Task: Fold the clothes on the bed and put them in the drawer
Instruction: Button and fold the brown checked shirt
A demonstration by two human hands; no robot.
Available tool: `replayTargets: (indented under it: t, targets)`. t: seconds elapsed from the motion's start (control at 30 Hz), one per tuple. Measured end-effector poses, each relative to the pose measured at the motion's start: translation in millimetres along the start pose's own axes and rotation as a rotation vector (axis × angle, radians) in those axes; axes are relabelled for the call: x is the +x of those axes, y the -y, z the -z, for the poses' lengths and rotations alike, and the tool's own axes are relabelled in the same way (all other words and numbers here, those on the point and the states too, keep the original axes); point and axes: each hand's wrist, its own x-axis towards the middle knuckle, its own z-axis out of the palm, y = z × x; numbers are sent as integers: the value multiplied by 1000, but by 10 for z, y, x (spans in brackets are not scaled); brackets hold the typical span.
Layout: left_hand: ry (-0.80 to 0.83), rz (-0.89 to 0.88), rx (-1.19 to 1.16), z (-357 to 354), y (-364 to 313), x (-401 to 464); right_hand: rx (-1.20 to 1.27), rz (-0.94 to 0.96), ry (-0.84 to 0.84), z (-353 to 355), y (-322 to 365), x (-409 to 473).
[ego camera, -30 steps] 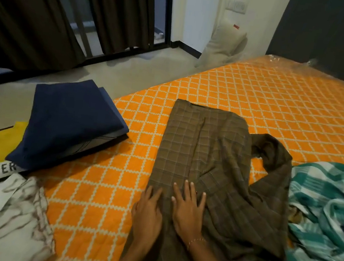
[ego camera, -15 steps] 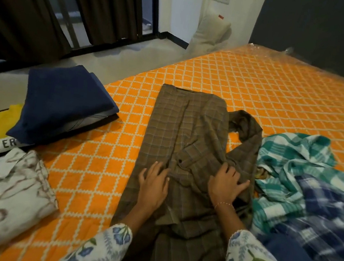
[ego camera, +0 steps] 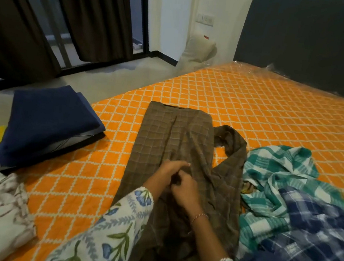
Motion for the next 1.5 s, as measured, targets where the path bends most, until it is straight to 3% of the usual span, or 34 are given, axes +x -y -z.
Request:
replayTargets:
  t: [0.03, 0.1, 0.2, 0.23, 0.27, 0.33, 0.43, 0.57, 0.67, 0.73, 0.8, 0.9, 1.0, 1.17, 1.33, 1.43, 1.5]
  targets:
    - [6, 5, 48, 66, -42, 39, 55, 42, 111, -44, -18, 2]
    - [47, -83, 18, 195, -128, 122, 204, 61, 100, 11, 5, 90]
    - [188, -241, -180, 399, -265, 168, 250, 1, -378, 275, 4, 434]
    - [235, -268, -230, 462, -345, 180, 276, -32, -419, 385, 35, 553]
    - [292, -292, -277, 508, -424, 178, 423, -78, -339, 444, 59, 681]
    - [336, -345, -323, 628, -627, 294, 872, -164, 28, 476, 178, 943]
    - [325, -378, -316, 771, -883, 498, 1108, -158, 256, 546, 319, 1267]
    - [266, -425, -306, 1023, -1335, 886, 913, 6, 89, 703, 669, 2006]
    - [215, -416, -381, 1162, -1609, 1220, 894, 18, 8, 688, 841, 2581]
    - [184, -281, -370, 1217, -1615, 1488, 938, -43, 99, 529, 776, 2864]
    - [154, -124, -220, 1237, -1438, 1812, 828, -156, 191, 254, 527, 3011]
    - [51, -27, -115, 1159, -1180, 2208, 632, -336, 147, -80, 175, 3187]
    - [-46, -162, -195, 1111, -1134, 2454, 625, -307, 107, -160, 119, 3300]
    - [31, -371, -253, 1180, -1463, 2596, 806, -11, -26, -22, 306, 3564]
    - [-145, -174, -185, 1118, -1378, 2658, 701, -314, -99, -258, -153, 3921]
    - [-248, -229, -2, 1067, -1301, 2611, 625, -284, -147, -360, -471, 4193]
    - [-307, -227, 114, 1055, -1222, 2528, 639, -292, -210, -357, -252, 4001]
